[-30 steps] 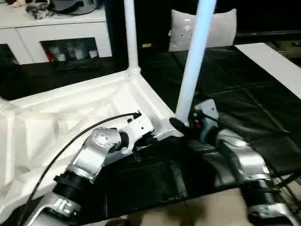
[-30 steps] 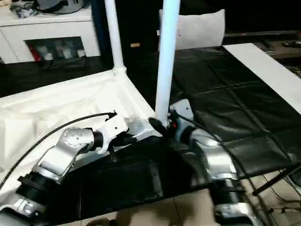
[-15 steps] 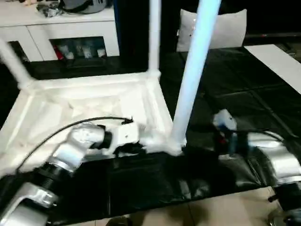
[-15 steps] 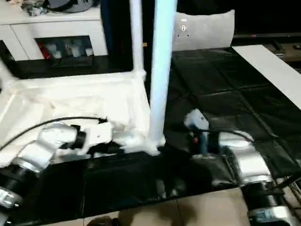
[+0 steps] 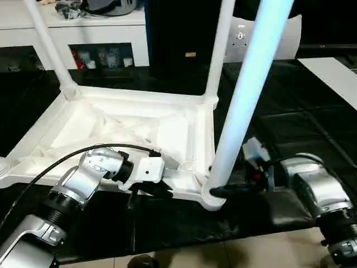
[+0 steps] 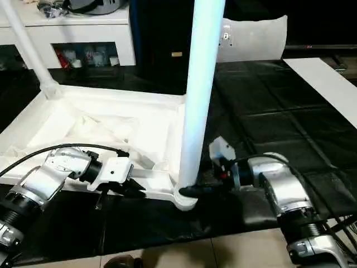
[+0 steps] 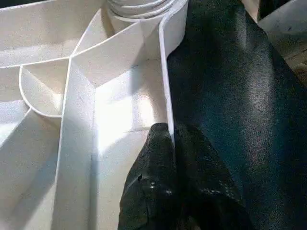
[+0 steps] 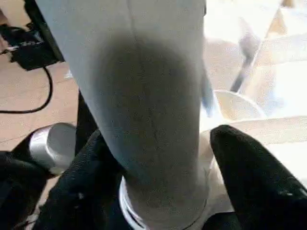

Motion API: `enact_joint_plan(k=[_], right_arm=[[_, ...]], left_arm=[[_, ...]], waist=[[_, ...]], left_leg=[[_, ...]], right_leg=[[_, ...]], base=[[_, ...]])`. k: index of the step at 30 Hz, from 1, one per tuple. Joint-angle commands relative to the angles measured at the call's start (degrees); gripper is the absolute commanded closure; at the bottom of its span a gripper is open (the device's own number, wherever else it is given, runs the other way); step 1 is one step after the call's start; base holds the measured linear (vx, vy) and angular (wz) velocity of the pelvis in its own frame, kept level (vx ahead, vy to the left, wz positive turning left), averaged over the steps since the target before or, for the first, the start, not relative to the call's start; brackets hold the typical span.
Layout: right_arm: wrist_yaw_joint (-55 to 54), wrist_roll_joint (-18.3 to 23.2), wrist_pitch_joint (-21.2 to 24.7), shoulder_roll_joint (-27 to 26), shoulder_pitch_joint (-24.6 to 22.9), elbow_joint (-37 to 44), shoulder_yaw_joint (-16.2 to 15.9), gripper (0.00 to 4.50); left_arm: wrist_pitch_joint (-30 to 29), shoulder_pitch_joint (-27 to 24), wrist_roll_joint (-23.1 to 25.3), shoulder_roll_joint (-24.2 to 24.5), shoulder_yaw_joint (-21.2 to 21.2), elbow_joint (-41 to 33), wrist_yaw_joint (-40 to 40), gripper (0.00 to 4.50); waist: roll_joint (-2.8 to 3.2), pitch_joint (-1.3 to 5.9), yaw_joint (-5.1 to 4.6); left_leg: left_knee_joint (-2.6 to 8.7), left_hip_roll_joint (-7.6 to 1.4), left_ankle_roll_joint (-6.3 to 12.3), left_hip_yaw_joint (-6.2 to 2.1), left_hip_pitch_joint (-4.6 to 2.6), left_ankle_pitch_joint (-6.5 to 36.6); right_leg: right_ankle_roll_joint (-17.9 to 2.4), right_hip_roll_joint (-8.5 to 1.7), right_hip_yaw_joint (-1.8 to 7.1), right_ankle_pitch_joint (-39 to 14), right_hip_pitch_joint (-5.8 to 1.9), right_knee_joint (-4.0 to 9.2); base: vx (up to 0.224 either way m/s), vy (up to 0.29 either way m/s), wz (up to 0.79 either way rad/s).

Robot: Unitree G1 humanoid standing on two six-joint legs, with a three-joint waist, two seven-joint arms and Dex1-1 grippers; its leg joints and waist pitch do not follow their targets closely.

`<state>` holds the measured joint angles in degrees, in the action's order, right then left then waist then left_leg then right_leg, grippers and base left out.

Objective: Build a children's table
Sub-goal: Rotate leg to tighten

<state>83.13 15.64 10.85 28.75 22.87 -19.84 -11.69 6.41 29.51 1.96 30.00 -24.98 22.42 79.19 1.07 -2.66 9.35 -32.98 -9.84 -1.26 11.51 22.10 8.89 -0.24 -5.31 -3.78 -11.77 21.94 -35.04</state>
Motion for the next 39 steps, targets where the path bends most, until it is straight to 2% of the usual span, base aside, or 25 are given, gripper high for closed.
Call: enact_joint_plan(k=[1,4,8,10,14,15,16,17,19,20,21,22,23,24,25,26,27,28,29,30,31,32,34,37,39], right_arm=[[1.05,0.3,0.54,0.49,1.22,-0.19,-0.15,1.65],[2.14,1.07,1.63,0.48,1.3,-0.15,-0.17,1.77],[2.58,2.44,3.84,0.24,0.31,1.51,-0.12,2.18],[1.2,3.1,5.07,-0.38,-0.52,2.49,0.03,2.3],[-5.35,2.09,7.66,-3.26,-0.84,2.61,0.79,2.43],[-12.27,0.1,8.09,-6.03,-0.21,1.46,1.67,2.43],[-15.36,-0.75,8.21,-7.26,0.19,0.76,2.1,2.43],[-20.45,-2.04,8.26,-9.29,0.95,-0.63,2.9,2.44],[-21.34,-2.24,8.24,-9.65,1.1,-0.9,3.05,2.46],[-27.8,-3.72,8.81,-12.2,2.3,-2.8,3.91,2.47],[-33.73,-5.2,9.35,-14.55,3.47,-4.63,4.42,2.47],[-33.73,-5.2,9.35,-14.55,3.47,-4.63,4.42,2.47],[-37.03,-5.77,9.9,-15.91,4.15,-5.62,4.74,2.47],[-43.41,-5.55,10.57,-19.02,5.8,-8.1,6.47,2.47],[-46.13,-5.34,10.54,-20.32,6.46,-9.12,7.5,2.47],[-48.33,-5.3,10.09,-21.4,7.04,-10.09,8.29,2.47],[-51.58,-5.8,8.08,-23.18,8.0,-11.77,9.26,2.47],[-52.09,-5.97,7.57,-23.5,8.16,-12.07,9.38,2.47],[-53.23,-6.65,5.99,-24.39,8.55,-12.69,9.48,1.95],[-53.46,-6.82,5.67,-24.66,8.65,-12.75,9.47,1.81],[-53.91,-7.11,5.53,-25.06,8.79,-12.82,9.53,1.81],[-53.72,-6.94,5.64,-25.31,8.87,-12.73,9.69,1.75],[-52.06,-7.01,4.55,-24.45,8.14,-11.89,9.48,1.46],[-51.1,-7.12,3.67,-23.62,7.42,-11.2,9.38,1.19],[-45.66,-5.82,0.69,-20.0,4.83,-8.57,10.07,1.05]], left_arm=[[1.48,0.57,1.05,-0.45,-2.25,-0.3,2.13,4.5],[1.31,0.51,0.43,-0.35,-2.21,-0.05,2.26,4.5],[-0.52,-0.23,-0.5,-0.49,-1.52,-0.36,2.35,4.5],[-3.71,-1.36,-2.98,-0.77,-0.63,-2.32,3.29,4.5],[-8.43,-2.28,-3.86,-2.02,0.61,-4.56,0.21,4.5],[-11.49,-2.41,-3.39,-3.12,1.19,-5.51,-2.96,4.5],[-12.66,-2.43,-3.12,-3.62,1.42,-5.81,-4.32,4.5],[-14.58,-2.47,-2.77,-4.48,1.77,-6.35,-6.46,4.5],[-14.92,-2.48,-2.74,-4.64,1.84,-6.46,-6.82,4.5],[-17.9,-2.45,-2.36,-6.37,2.55,-7.31,-10.34,4.5],[-20.68,-2.2,-1.81,-8.66,3.4,-7.75,-14.55,4.5],[-20.68,-2.2,-1.81,-8.66,3.4,-7.75,-14.55,4.5],[-22.35,-2.02,-1.29,-10.22,4.05,-7.93,-17.14,4.5],[-24.57,-1.09,-0.16,-13.63,5.13,-6.94,-22.54,4.5],[-25.53,-0.67,0.34,-15.05,5.56,-6.56,-24.84,4.5],[-26.39,-0.23,0.75,-16.44,5.95,-6.17,-27.04,4.5],[-28.19,0.48,1.44,-19.18,6.39,-5.84,-30.83,4.5],[-28.58,0.59,1.57,-19.7,6.43,-5.85,-31.48,4.5],[-29.63,0.8,2.03,-21.11,6.28,-6.05,-33.16,4.5],[-29.77,0.84,2.28,-21.41,6.07,-6.1,-33.57,4.5],[-30.19,0.79,2.65,-21.62,5.78,-6.4,-34.01,4.5],[-30.21,0.78,3.31,-21.38,5.37,-6.34,-34.28,4.5],[-29.96,0.56,5.18,-20.1,5.17,-6.11,-34.49,4.5],[-29.63,0.39,5.68,-19.27,5.15,-6.14,-34.28,4.5],[-26.79,0.08,6.45,-16.64,5.15,-5.25,-32.97,4.5]], waist=[[-0.64,3.44,-0.3],[-0.69,3.47,-0.13],[-0.79,3.5,-0.04],[-0.84,3.49,-0.03],[-0.74,3.37,-0.39],[-0.71,3.35,-0.55],[-0.57,2.99,-1.07],[-0.68,2.97,-1.59],[-0.74,2.85,-2.36],[-0.63,2.82,-2.97],[-0.47,2.84,-3.14],[-0.59,2.74,-3.85],[-0.63,2.86,-3.92],[-0.42,2.82,-4.2],[-0.36,2.8,-4.38],[-0.5,2.9,-4.4],[-0.39,3.0,-4.36],[-0.45,3.01,-4.34],[-0.54,3.08,-4.22],[-0.52,3.2,-4.05],[-0.55,3.26,-3.96],[-0.44,3.4,-3.87],[-0.46,3.43,-3.81],[-0.43,3.5,-3.69],[-0.42,3.5,-3.44]], left_leg=[[3.97,-4.12,0.28,-1.74,-1.83,17.0],[3.91,-4.1,0.62,-1.73,-1.73,16.3],[3.85,-4.09,0.82,-1.72,-1.69,15.71],[3.92,-4.11,0.72,-1.71,-1.64,15.16],[4.02,-4.0,0.43,-1.74,-1.58,16.01],[4.08,-4.06,0.11,-1.76,-1.59,16.4],[4.33,-3.91,-0.98,-1.86,-1.61,18.17],[4.41,-3.75,-2.12,-2.12,-1.79,20.1],[4.57,-3.64,-3.12,-2.55,-1.78,21.94],[4.69,-3.74,-3.47,-2.61,-1.83,22.75],[4.76,-3.74,-3.67,-2.71,-1.85,23.15],[4.81,-3.63,-4.32,-2.66,-1.89,23.83],[4.66,-3.53,-4.34,-2.75,-1.95,24.03],[4.66,-3.51,-4.21,-2.68,-1.93,23.71],[4.56,-3.5,-4.18,-2.62,-2.13,23.68],[4.4,-3.4,-3.95,-2.49,-2.28,23.45],[4.37,-3.39,-3.86,-2.46,-2.17,22.95],[4.35,-3.46,-3.63,-2.31,-2.26,22.35],[4.33,-3.34,-3.03,-2.25,-2.02,21.15],[4.32,-3.33,-2.69,-2.24,-1.92,20.22],[4.27,-3.3,-2.3,-2.15,-1.83,19.38],[4.21,-3.28,-1.24,-2.07,-1.59,17.31],[4.14,-3.29,-0.48,-2.01,-1.43,15.69],[4.01,-3.31,0.12,-1.94,-1.35,14.79],[4.0,-3.37,0.4,-2.0,-1.3,15.24]], right_leg=[[-12.32,-4.27,2.74,-13.42,-1.34,4.2],[-12.35,-4.23,2.73,-12.73,-1.38,4.1],[-12.36,-4.26,2.7,-12.75,-1.39,4.07],[-12.31,-4.2,2.71,-12.19,-1.47,3.91],[-12.39,-4.19,2.68,-13.48,-1.38,4.12],[-12.34,-4.23,2.73,-13.93,-1.33,4.03],[-11.86,-4.2,2.8,-16.97,-1.04,4.38],[-10.98,-4.55,2.72,-21.11,-1.09,4.74],[-9.2,-4.67,2.57,-25.67,-1.15,5.22],[-8.85,-4.52,2.62,-25.89,-1.0,5.23],[-8.86,-4.52,2.59,-25.68,-1.0,5.23],[-9.28,-4.3,2.56,-25.07,-0.83,5.2],[-9.12,-4.41,2.5,-25.46,-0.9,5.28],[-9.13,-4.4,2.62,-24.97,-0.89,5.3],[-9.29,-4.35,2.67,-24.61,-0.65,5.54],[-9.24,-4.34,2.71,-24.3,-0.6,5.67],[-9.25,-4.35,2.75,-23.48,-0.74,5.58],[-9.32,-4.22,2.84,-21.98,-0.55,5.64],[-9.28,-4.12,2.8,-20.37,-0.88,5.57],[-9.33,-4.08,2.77,-19.06,-1.02,5.44],[-9.39,-4.0,2.81,-17.61,-1.09,5.36],[-9.88,-3.81,2.75,-13.78,-1.31,5.0],[-10.33,-3.74,2.68,-11.37,-1.53,4.78],[-10.66,-3.76,2.64,-10.03,-1.66,4.65],[-10.26,-3.78,2.54,-10.56,-1.76,4.8]], base=[[0.0,0.0,0.0],[0.0,0.0,0.0],[0.0,0.0,0.0],[0.0,0.0,0.0],[0.0,0.0,0.0],[0.0,0.0,0.0],[0.0,0.0,0.0],[0.0,0.0,0.0],[0.0,0.0,0.0],[0.0,0.0,0.0],[0.0,0.0,0.0],[0.0,0.0,0.0],[0.0,0.0,0.0],[0.0,0.0,0.0],[0.0,0.0,0.0],[0.0,0.0,0.0],[0.0,0.0,0.0],[0.0,0.0,0.0],[0.0,0.0,0.0],[0.0,0.0,0.0],[0.0,0.0,0.0],[0.0,0.0,0.0],[0.0,0.0,0.0],[0.0,0.0,0.0],[0.0,0.0,0.0]])
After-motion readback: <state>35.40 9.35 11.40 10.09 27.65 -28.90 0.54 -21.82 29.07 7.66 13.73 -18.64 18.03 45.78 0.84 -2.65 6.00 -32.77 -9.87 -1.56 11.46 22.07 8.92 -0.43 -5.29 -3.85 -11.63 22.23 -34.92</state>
